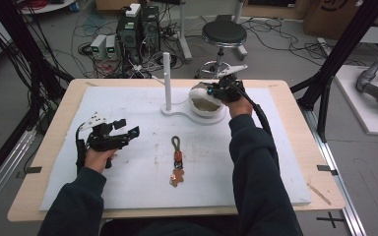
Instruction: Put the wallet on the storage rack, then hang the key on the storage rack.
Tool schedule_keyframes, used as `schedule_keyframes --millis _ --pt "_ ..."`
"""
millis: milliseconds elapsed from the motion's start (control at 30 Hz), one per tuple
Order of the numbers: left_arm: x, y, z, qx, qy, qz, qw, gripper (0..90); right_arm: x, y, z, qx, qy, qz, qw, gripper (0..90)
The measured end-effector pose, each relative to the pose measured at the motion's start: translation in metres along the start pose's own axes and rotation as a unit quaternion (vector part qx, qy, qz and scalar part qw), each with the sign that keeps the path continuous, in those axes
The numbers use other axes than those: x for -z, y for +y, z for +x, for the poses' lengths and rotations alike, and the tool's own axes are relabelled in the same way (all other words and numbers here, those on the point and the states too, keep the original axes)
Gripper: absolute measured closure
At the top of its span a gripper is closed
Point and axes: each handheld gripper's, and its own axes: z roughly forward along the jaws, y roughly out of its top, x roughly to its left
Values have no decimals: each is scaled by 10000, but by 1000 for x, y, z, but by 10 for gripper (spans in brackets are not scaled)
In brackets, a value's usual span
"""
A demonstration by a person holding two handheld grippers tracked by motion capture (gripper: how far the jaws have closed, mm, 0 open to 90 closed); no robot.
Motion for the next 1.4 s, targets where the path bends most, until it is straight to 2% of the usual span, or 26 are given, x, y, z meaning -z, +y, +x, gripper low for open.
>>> schedule_keyframes --millis 133,233,267,333,367,400,467,500,533,567,633,767,867,1000,1033,1133,1400 --pt "0 0 0 -13 2 2 10000 244 12 -2 -3 -187 3 -281 9994 633" --pt "1 0 0 -10 25 -7 10000 243 29 -5 -8 -182 -163 -341 9991 530" --pt "1 0 1 -13 36 -3 10000 244 36 -9 -9 -143 -280 -443 9985 504" --pt "1 0 0 -77 52 -12 10000 243 49 -21 -10 -109 -687 -564 9960 422" --pt "1 0 0 -83 61 -5 9999 243 54 -27 -13 -201 -628 -453 9968 399" --pt "0 -1 0 -99 91 -13 9999 241 58 -31 -18 -348 -389 -235 9984 376" --pt "0 -1 0 -177 152 41 9997 194 66 -40 -25 -754 -107 261 9968 298" --pt "0 -1 0 -202 174 51 9996 181 70 -46 -25 -905 69 331 9953 290" --pt "0 -1 0 -224 197 58 9995 181 75 -54 -24 -917 187 214 9954 290" --pt "0 -1 0 -241 208 69 9995 181 80 -61 -22 -874 247 234 9956 283" --pt "1 -1 1 -252 223 84 9994 181 88 -79 -14 -676 157 85 9976 240" --pt "3 0 1 -216 258 22 9994 181 99 -110 -2 -652 136 -206 9976 238" --pt "3 0 2 -226 263 40 9994 181 106 -131 6 -692 116 -284 9971 238" --pt "2 -1 1 -215 171 59 9996 185 111 -153 8 -581 -220 -233 9978 238" --pt "2 -1 0 -250 178 61 9995 185 111 -155 7 -652 -258 -208 9973 238" --pt "2 0 -2 -284 165 71 9994 185 115 -156 4 -738 -388 -367 9958 237" --pt "0 -1 -3 -254 157 102 9995 188 119 -157 4 -767 -417 -509 9949 237"
